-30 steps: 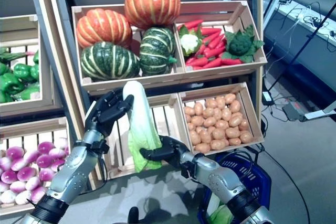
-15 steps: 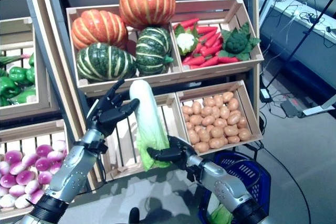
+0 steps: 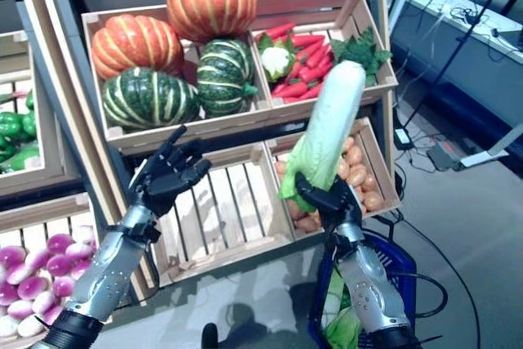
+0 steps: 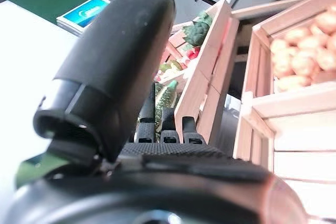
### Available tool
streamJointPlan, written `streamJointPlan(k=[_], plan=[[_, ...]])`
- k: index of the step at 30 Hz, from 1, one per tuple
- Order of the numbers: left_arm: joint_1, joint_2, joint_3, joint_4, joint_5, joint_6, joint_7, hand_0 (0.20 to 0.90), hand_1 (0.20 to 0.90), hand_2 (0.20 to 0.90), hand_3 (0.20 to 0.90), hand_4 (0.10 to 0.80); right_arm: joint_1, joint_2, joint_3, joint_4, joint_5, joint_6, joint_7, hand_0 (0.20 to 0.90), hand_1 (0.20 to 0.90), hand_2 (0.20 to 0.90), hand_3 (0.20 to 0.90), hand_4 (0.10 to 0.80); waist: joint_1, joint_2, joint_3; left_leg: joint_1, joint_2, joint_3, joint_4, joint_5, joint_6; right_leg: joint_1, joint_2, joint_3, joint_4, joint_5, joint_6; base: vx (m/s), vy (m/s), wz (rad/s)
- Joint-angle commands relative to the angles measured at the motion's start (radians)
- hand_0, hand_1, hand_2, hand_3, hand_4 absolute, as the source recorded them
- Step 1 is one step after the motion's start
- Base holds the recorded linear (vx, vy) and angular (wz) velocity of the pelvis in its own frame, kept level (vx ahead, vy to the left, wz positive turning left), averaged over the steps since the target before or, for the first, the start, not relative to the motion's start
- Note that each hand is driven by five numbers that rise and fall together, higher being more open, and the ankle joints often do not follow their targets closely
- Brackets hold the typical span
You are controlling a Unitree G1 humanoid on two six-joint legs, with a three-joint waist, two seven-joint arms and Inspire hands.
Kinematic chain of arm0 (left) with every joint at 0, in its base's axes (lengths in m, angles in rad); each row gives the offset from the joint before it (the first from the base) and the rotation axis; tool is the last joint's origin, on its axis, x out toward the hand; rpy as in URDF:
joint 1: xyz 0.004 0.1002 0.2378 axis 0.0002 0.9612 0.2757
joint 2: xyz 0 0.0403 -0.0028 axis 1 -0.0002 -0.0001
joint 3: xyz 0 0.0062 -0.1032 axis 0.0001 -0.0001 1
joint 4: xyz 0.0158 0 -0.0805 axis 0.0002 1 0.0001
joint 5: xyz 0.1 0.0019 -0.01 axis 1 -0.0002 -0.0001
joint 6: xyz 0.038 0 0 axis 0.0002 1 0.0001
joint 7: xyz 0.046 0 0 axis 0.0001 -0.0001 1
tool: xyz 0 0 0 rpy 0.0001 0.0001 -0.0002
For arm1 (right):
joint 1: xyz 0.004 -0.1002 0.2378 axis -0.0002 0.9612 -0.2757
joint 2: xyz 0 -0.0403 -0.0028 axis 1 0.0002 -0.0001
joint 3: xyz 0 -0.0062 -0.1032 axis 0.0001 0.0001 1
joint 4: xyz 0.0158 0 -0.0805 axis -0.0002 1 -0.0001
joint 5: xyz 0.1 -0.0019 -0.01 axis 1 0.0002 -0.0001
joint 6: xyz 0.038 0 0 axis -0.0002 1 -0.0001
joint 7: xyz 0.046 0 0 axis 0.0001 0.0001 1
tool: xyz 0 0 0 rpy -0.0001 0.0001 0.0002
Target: Put vegetables into the basket
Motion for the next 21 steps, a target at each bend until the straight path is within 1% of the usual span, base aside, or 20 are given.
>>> streamJointPlan(k=[1, 4, 6, 10, 12, 14, 17, 18, 19, 20, 21], plan=[[-0.055, -0.011, 0.084, -0.059, -0.019, -0.046, -0.049, 0.9, 0.9, 0.9, 0.9, 0.8, -0.074, 0.018, -0.115, -0.022, -0.004, -0.21, -0.049, 0.3, 0.3, 0.3, 0.3, 0.4, 0.001, -0.001, -0.028, 0.091, 0.057, 0.022, 0.003, -0.155, -0.041, -0.089, -0.035, 0.028, -0.006, 0.129, 0.001, -0.027, -0.042, -0.16], [-0.052, -0.013, 0.095, -0.05, -0.014, -0.045, -0.051, 0.9, 0.9, 0.9, 0.9, 0.8, -0.062, 0.032, -0.15, 0.045, -0.007, -0.251, -0.071, 0.3, 0.3, 0.3, 0.3, 0.4, -0.005, 0.001, -0.015, 0.084, 0.061, 0.029, 0.003, -0.15, -0.042, -0.099, -0.033, 0.029, 0.0, 0.128, -0.001, -0.022, -0.038, -0.06], [-0.045, -0.008, 0.099, -0.054, -0.005, -0.036, -0.046, 0.9, 0.9, 0.9, 0.9, 0.8, -0.054, 0.034, -0.174, 0.112, 0.029, -0.277, -0.102, 0.3, 0.3, 0.3, 0.3, 0.4, -0.006, 0.005, -0.001, 0.075, 0.065, 0.028, 0.003, -0.145, -0.043, -0.109, -0.028, 0.029, 0.012, 0.123, -0.006, -0.023, -0.058, -0.02], [-0.05, -0.001, 0.092, -0.053, 0.006, -0.04, -0.042, 0.9, 0.9, 0.9, 0.9, 0.8, -0.056, 0.033, -0.202, 0.221, 0.062, -0.315, -0.211, 0.3, 0.3, 0.3, 0.3, 0.4, 0.001, 0.008, 0.022, 0.049, 0.068, 0.017, 0.003, -0.137, -0.049, -0.127, -0.018, 0.019, 0.015, 0.117, -0.015, -0.041, -0.076, -0.01], [-0.056, 0.005, 0.087, -0.059, 0.016, -0.046, -0.033, 0.9, 0.9, 0.9, 0.9, 0.8, -0.068, 0.027, -0.207, 0.267, 0.063, -0.299, -0.285, 0.3, 0.3, 0.3, 0.3, 0.4, 0.005, 0.01, 0.04, 0.034, 0.071, 0.014, 0.003, -0.131, -0.051, -0.143, -0.013, 0.018, 0.022, 0.115, -0.021, -0.101, -0.077, 0.01], [-0.076, 0.016, 0.078, -0.06, 0.015, -0.056, -0.027, 0.9, 0.9, 0.9, 0.9, 0.8, -0.092, 0.02, -0.207, 0.327, 0.086, -0.3, -0.305, 0.3, 0.3, 0.3, 0.3, 0.4, 0.012, 0.016, 0.074, 0.007, 0.074, 0.005, 0.003, -0.116, -0.053, -0.182, -0.005, 0.021, 0.059, 0.105, -0.029, -0.177, -0.065, 0.03], [-0.104, 0.019, 0.059, -0.056, 0.019, -0.078, -0.012, 0.9, 0.9, 0.9, 0.9, 0.8, -0.145, -0.006, -0.189, 0.397, 0.131, -0.334, -0.277, 0.3, 0.3, 0.3, 0.3, 0.4, 0.024, 0.025, 0.132, -0.036, 0.075, -0.007, 0.037, -0.103, -0.05, -0.233, 0.003, 0.027, 0.119, 0.09, -0.046, -0.174, -0.054, 0.0], [-0.116, 0.021, 0.05, -0.047, 0.021, -0.099, -0.014, 0.9, 0.9, 0.9, 0.9, 0.8, -0.167, -0.018, -0.182, 0.422, 0.142, -0.343, -0.267, 0.3, 0.3, 0.3, 0.3, 0.4, 0.027, 0.029, 0.161, -0.076, 0.073, -0.014, 0.084, -0.108, -0.051, -0.26, 0.009, 0.031, 0.153, 0.078, -0.059, -0.186, -0.049, -0.02], [-0.124, 0.024, 0.047, -0.041, 0.017, -0.108, -0.014, 0.9, 0.9, 0.9, 0.9, 0.8, -0.179, -0.027, -0.177, 0.438, 0.171, -0.343, -0.254, 0.3, 0.3, 0.3, 0.3, 0.4, 0.03, 0.031, 0.177, -0.096, 0.072, -0.02, 0.105, -0.109, -0.053, -0.272, 0.012, 0.034, 0.168, 0.074, -0.066, -0.224, -0.054, -0.03], [-0.14, 0.022, 0.038, -0.038, 0.019, -0.131, -0.004, 0.9, 0.9, 0.9, 0.9, 0.8, -0.201, -0.037, -0.178, 0.472, 0.206, -0.352, -0.222, 0.3, 0.3, 0.3, 0.3, 0.4, 0.035, 0.035, 0.211, -0.155, 0.069, -0.037, 0.174, -0.118, -0.058, -0.307, 0.014, 0.034, 0.209, 0.064, -0.078, -0.168, -0.042, -0.01], [-0.143, 0.021, 0.036, -0.039, 0.024, -0.137, 0.001, 0.9, 0.9, 0.9, 0.9, 0.8, -0.207, -0.039, -0.176, 0.482, 0.212, -0.355, -0.214, 0.3, 0.3, 0.3, 0.3, 0.4, 0.037, 0.037, 0.22, -0.171, 0.069, -0.041, 0.191, -0.121, -0.058, -0.318, 0.014, 0.032, 0.222, 0.061, -0.081, -0.222, -0.058, 0.02]])
